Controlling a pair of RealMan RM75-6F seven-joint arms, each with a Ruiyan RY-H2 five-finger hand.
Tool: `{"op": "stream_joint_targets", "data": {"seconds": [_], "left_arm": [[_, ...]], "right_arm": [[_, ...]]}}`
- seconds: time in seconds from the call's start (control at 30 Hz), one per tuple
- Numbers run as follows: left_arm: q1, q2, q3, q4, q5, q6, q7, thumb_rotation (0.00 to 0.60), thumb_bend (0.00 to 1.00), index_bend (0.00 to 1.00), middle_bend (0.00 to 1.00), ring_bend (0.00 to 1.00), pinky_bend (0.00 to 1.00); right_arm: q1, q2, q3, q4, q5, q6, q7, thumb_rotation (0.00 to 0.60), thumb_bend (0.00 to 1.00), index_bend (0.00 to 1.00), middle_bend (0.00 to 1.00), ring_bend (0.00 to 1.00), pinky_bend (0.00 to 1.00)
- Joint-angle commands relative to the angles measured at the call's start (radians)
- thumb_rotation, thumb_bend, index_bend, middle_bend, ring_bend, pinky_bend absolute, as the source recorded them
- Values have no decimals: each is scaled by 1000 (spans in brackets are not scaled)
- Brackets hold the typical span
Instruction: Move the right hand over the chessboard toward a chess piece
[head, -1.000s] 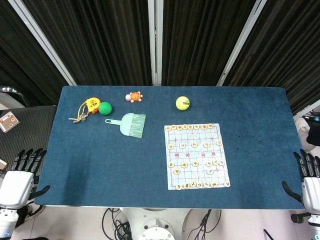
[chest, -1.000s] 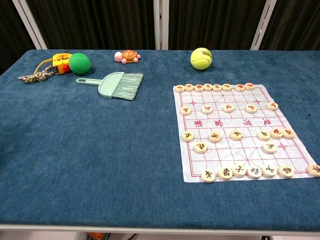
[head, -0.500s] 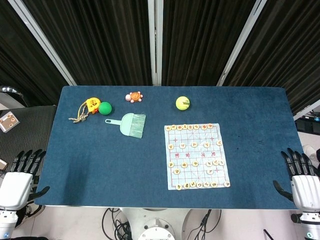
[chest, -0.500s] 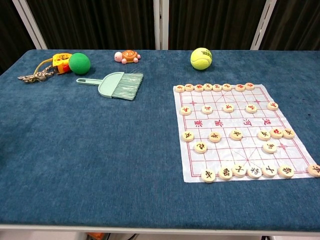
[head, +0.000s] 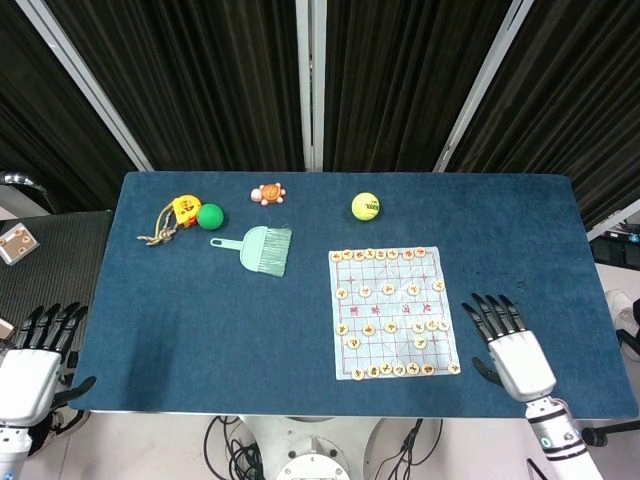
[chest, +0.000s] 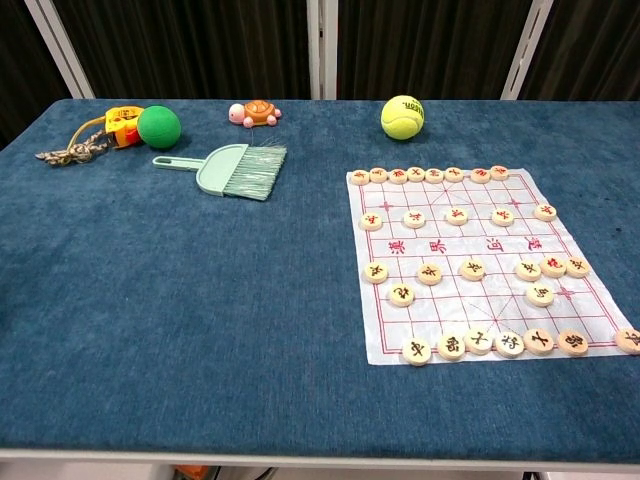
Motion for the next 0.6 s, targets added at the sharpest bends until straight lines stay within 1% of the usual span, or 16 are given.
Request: {"op": "stream_joint_targets", "data": {"seconds": [0.03,0.2,0.37,0.47,0.6], "left_arm": [[3,-1,0,2,0,4,-4,600,103,48,47,0,0],[9,0,1,10,-2,10,-14,600,103,48,47,0,0],[14,1,2,18,-5,14,-24,600,103,48,47,0,0],[16,0,3,23,-5,15,-29,600,102,48,47,0,0],[18,-1,2,28,-5,19,-37,600,103,48,47,0,0]], "right_arm": [[72,-51,16,-41,1,-96,-93,600,154,24,0,0,0],[150,-126,46,-57,48,-212,-195,600,160,83,0,0,0],[215,-203,71,-49,108,-303,-281,600,162,140,0,0,0],[242,-241,77,-40,136,-337,-324,600,163,161,0,0,0],[273,-294,83,-14,178,-369,-374,600,165,220,0,0,0]]}}
